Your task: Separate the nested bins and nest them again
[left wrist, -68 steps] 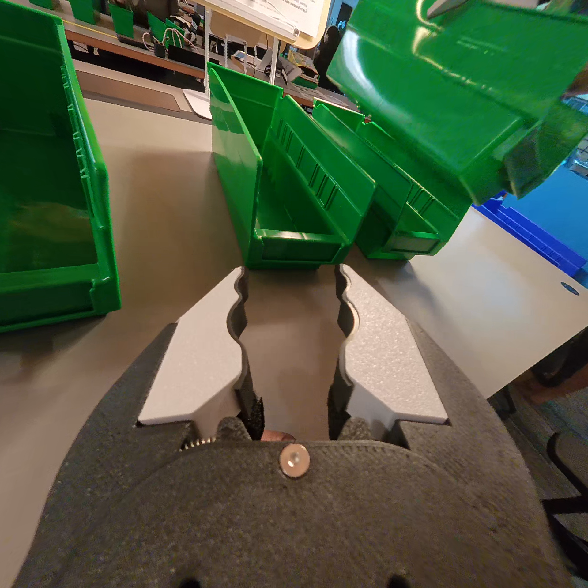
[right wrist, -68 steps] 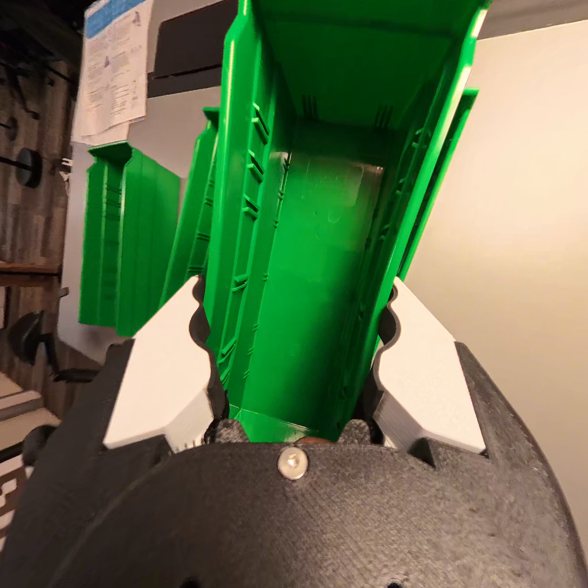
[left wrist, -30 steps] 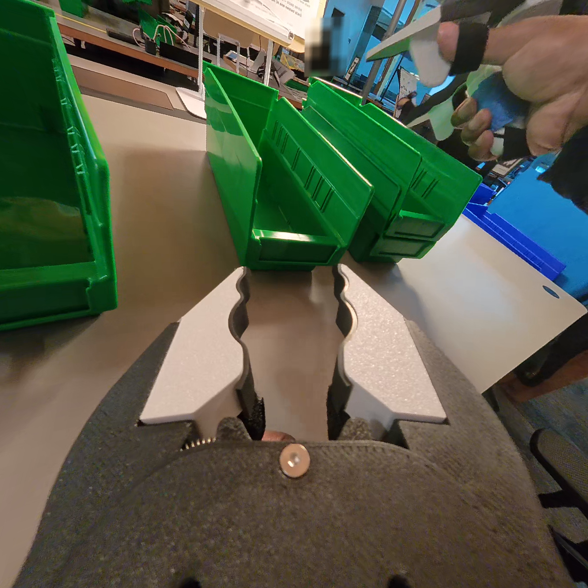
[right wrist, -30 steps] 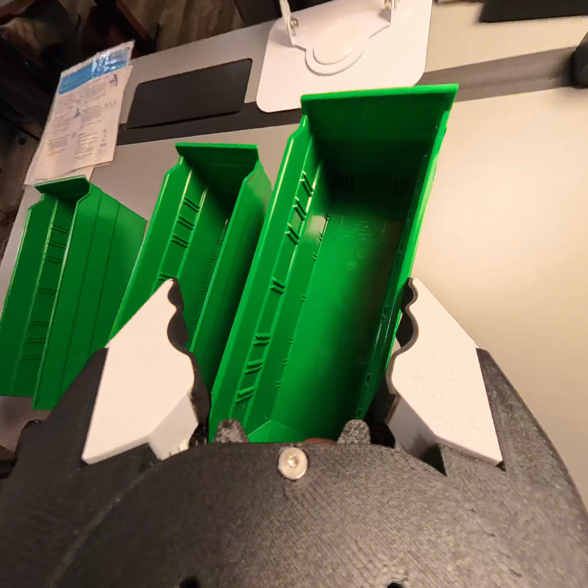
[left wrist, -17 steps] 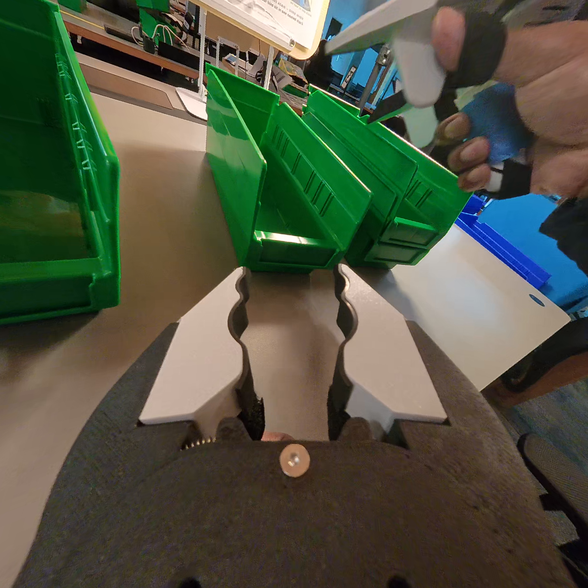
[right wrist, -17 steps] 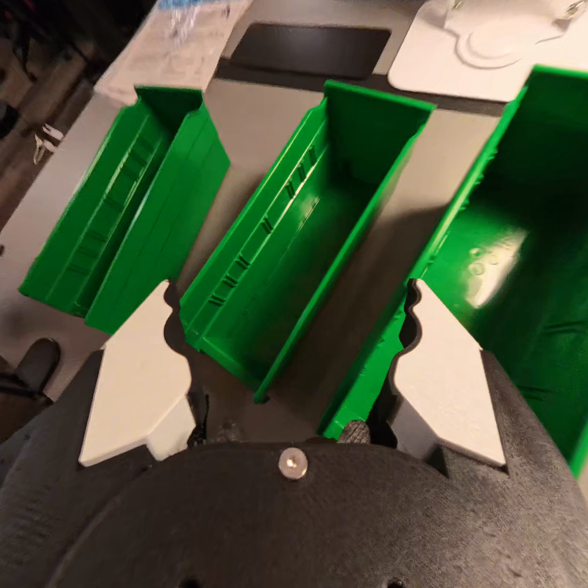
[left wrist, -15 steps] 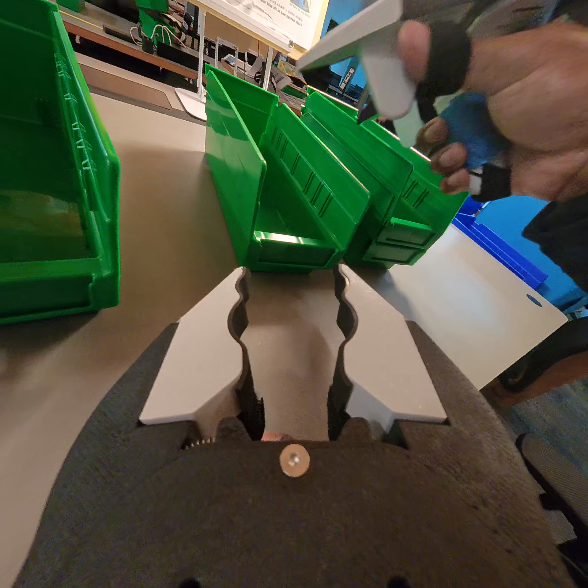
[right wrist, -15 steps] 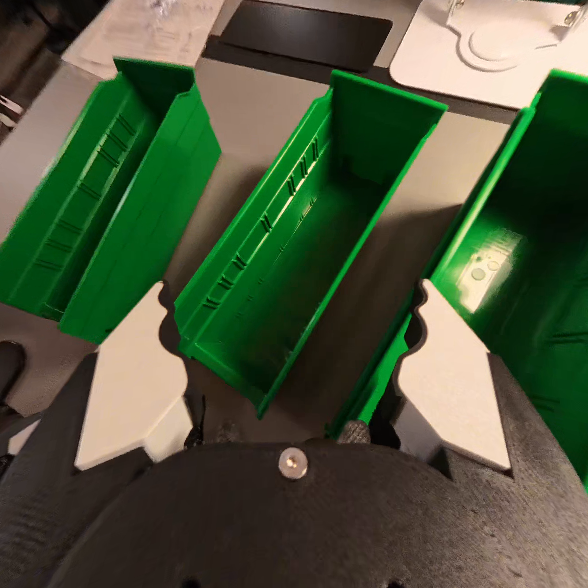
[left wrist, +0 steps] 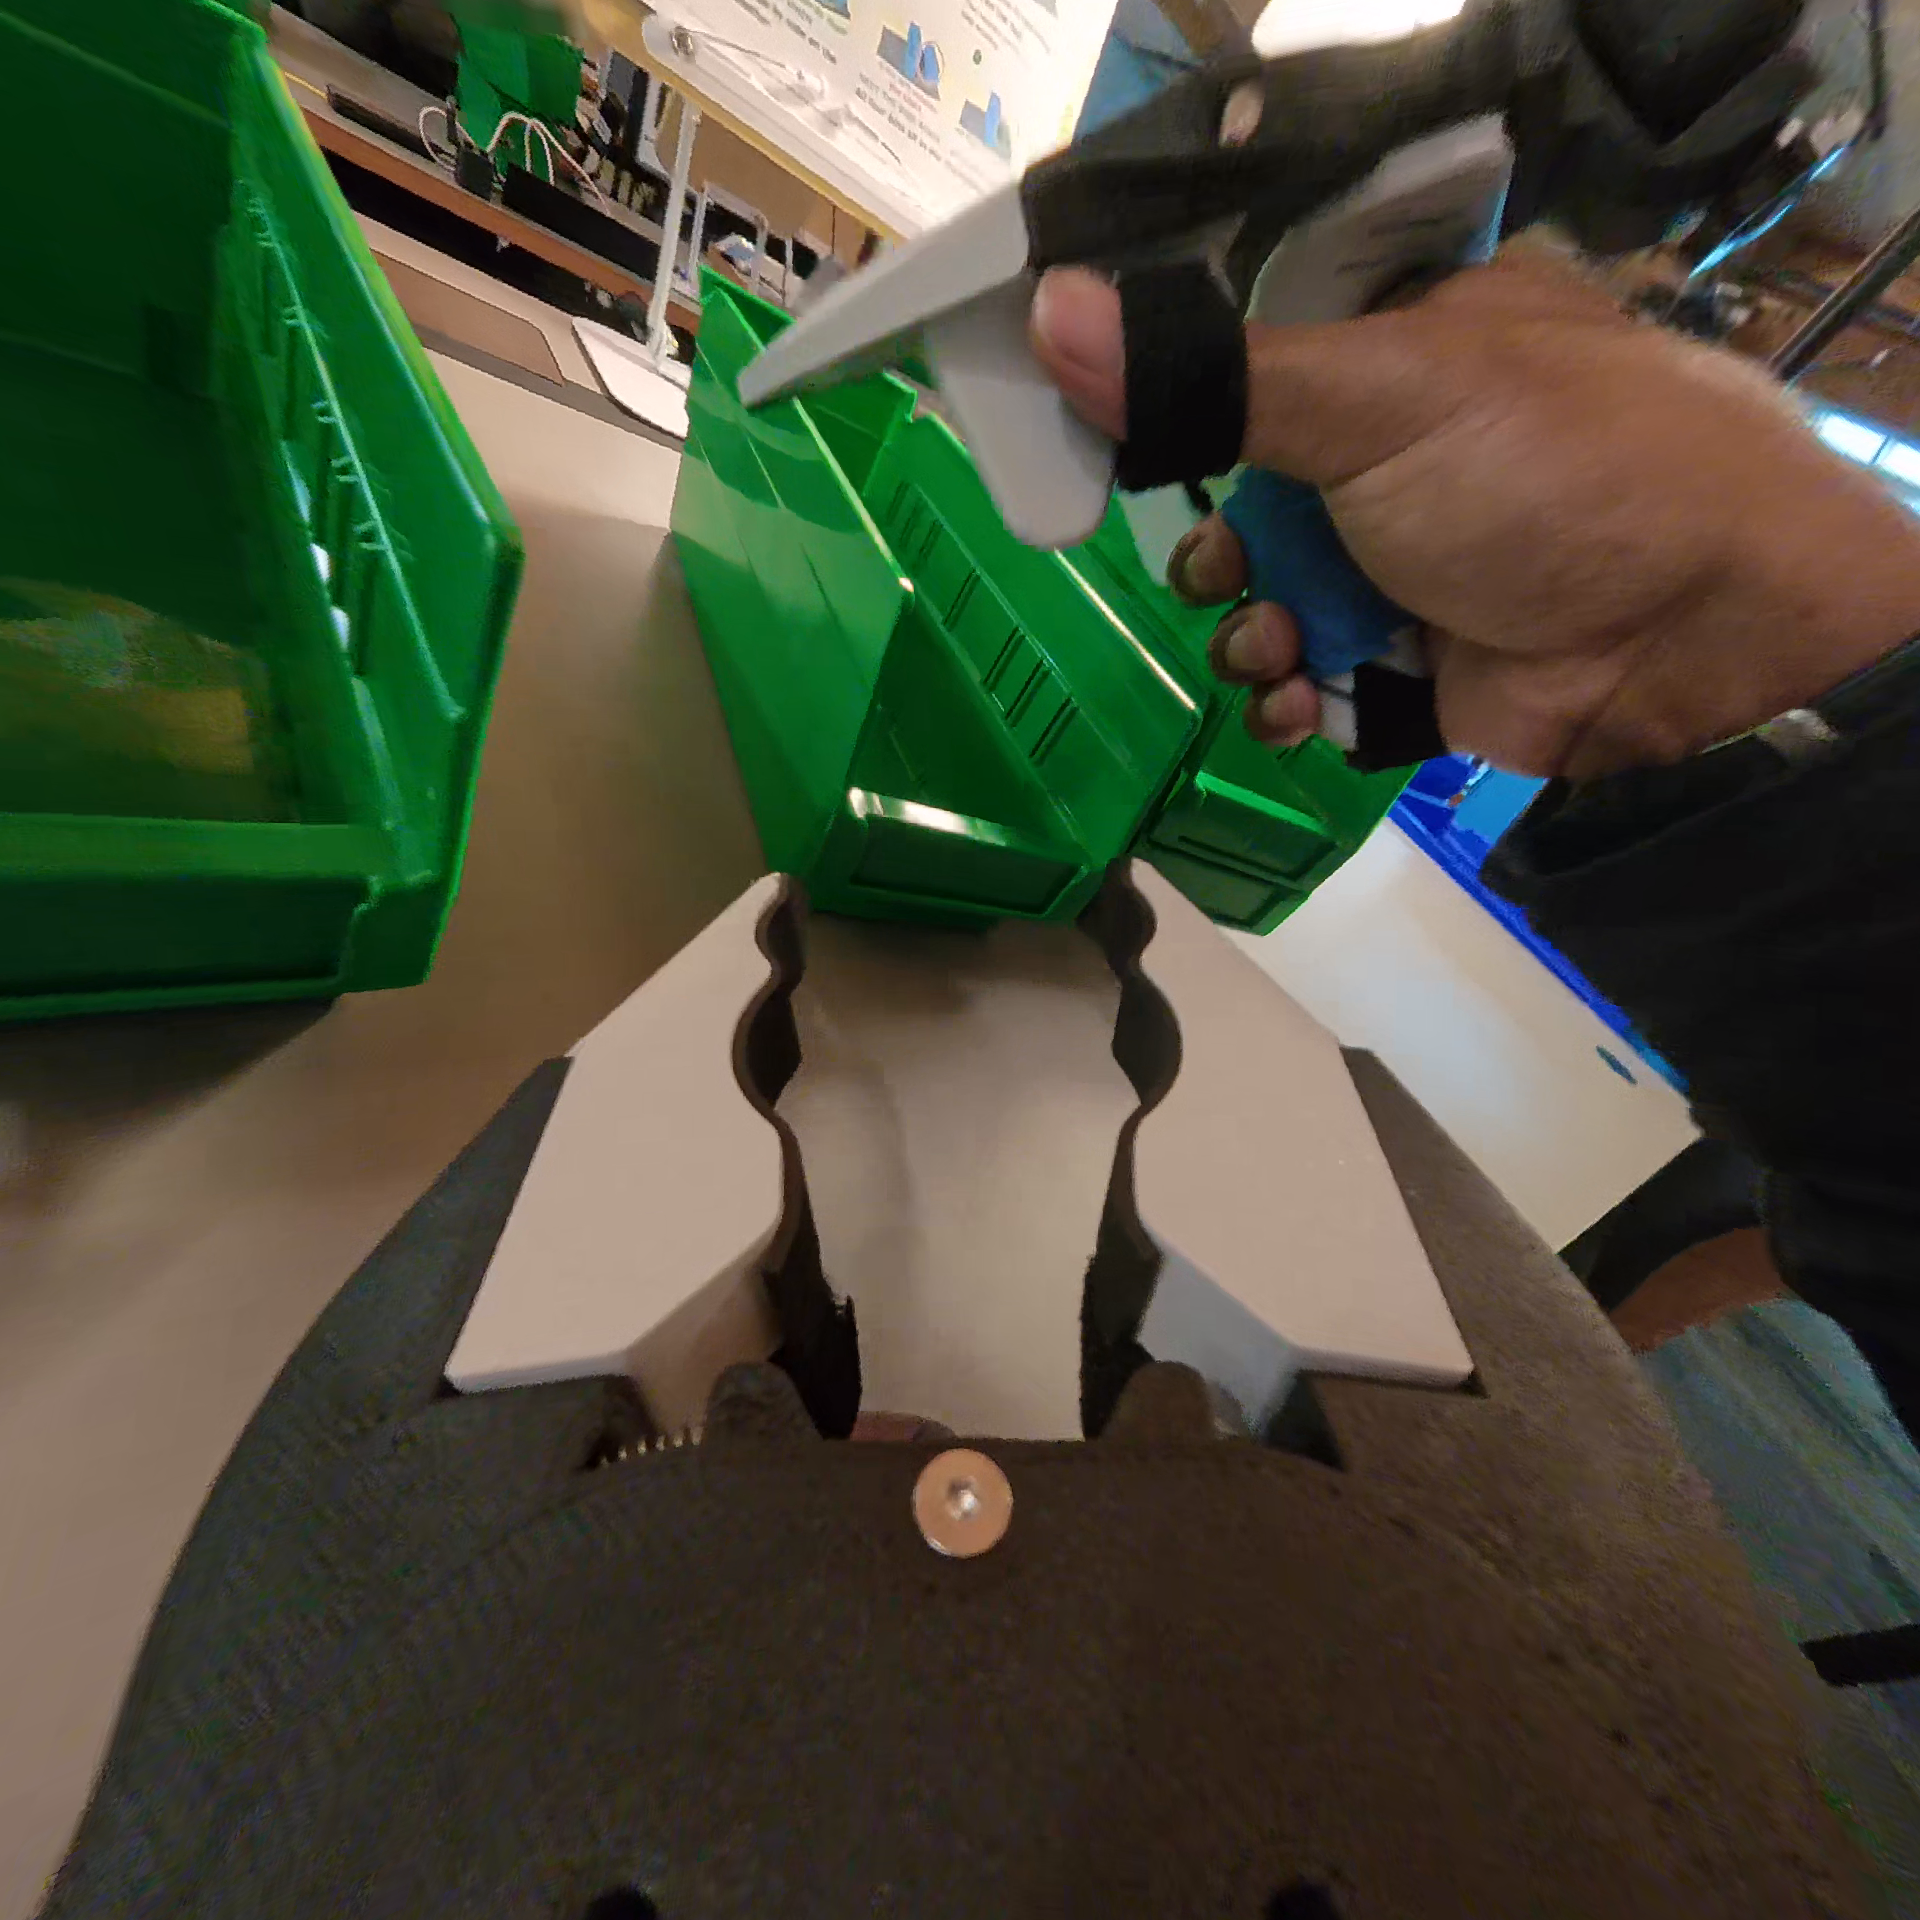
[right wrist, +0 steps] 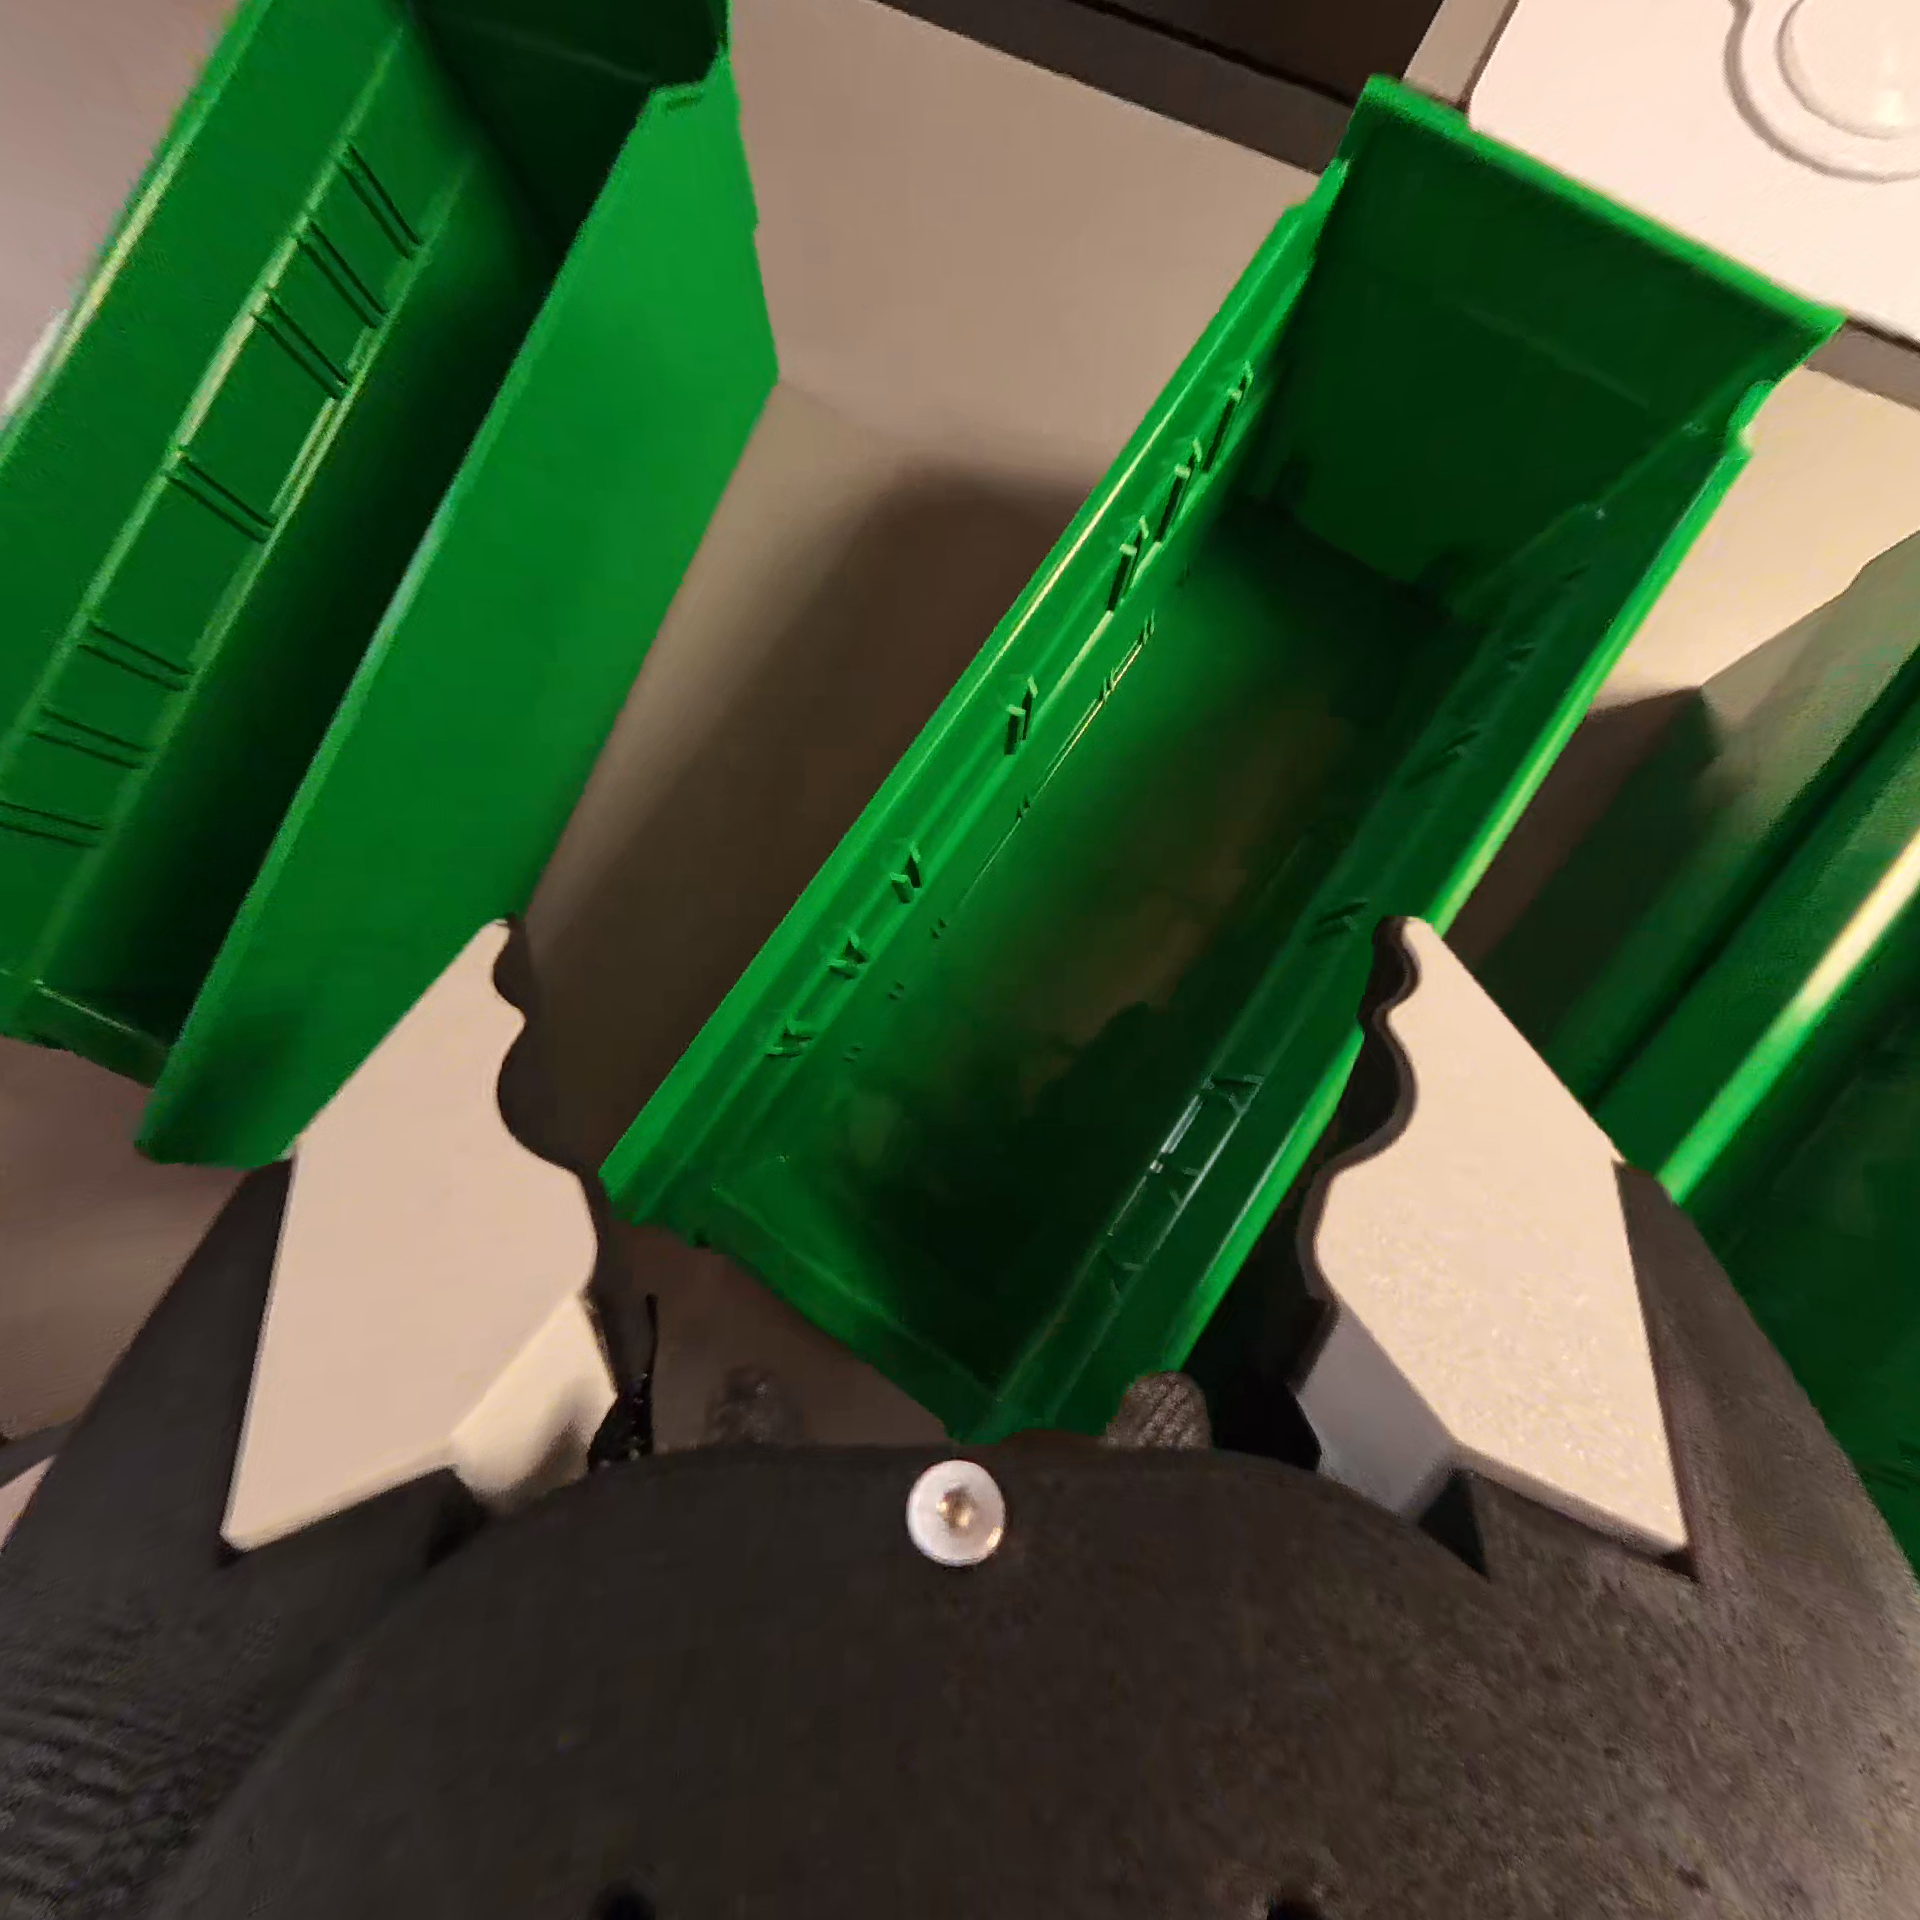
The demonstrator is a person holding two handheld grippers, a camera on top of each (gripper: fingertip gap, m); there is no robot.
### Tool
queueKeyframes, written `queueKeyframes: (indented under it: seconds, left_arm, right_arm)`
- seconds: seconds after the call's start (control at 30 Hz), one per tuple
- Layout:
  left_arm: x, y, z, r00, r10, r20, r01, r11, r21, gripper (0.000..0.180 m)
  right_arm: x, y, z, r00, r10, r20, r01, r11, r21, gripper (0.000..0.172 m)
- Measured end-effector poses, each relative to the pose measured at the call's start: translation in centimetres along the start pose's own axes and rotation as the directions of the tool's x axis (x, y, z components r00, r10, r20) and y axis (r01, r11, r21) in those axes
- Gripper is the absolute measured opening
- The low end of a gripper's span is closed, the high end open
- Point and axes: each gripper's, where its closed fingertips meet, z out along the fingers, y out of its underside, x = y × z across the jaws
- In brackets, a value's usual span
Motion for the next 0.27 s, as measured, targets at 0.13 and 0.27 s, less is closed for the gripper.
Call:
queueKeyframes:
  seconds: [0.13, 0.27]
  left_arm:
    - [3.5, -4.7, -3.1, 0.946, -0.131, -0.296, 0.202, 0.953, 0.225, 0.066]
    - [11.4, -15.3, -18.9, 0.427, 0.052, -0.903, 0.714, 0.593, 0.372, 0.068]
  right_arm:
    - [0.0, 0.7, 1.1, 0.998, 0.042, 0.053, -0.041, 0.999, -0.018, 0.150]
    - [0.4, 0.8, 1.1, 0.997, 0.038, 0.074, -0.038, 0.999, -0.011, 0.150]
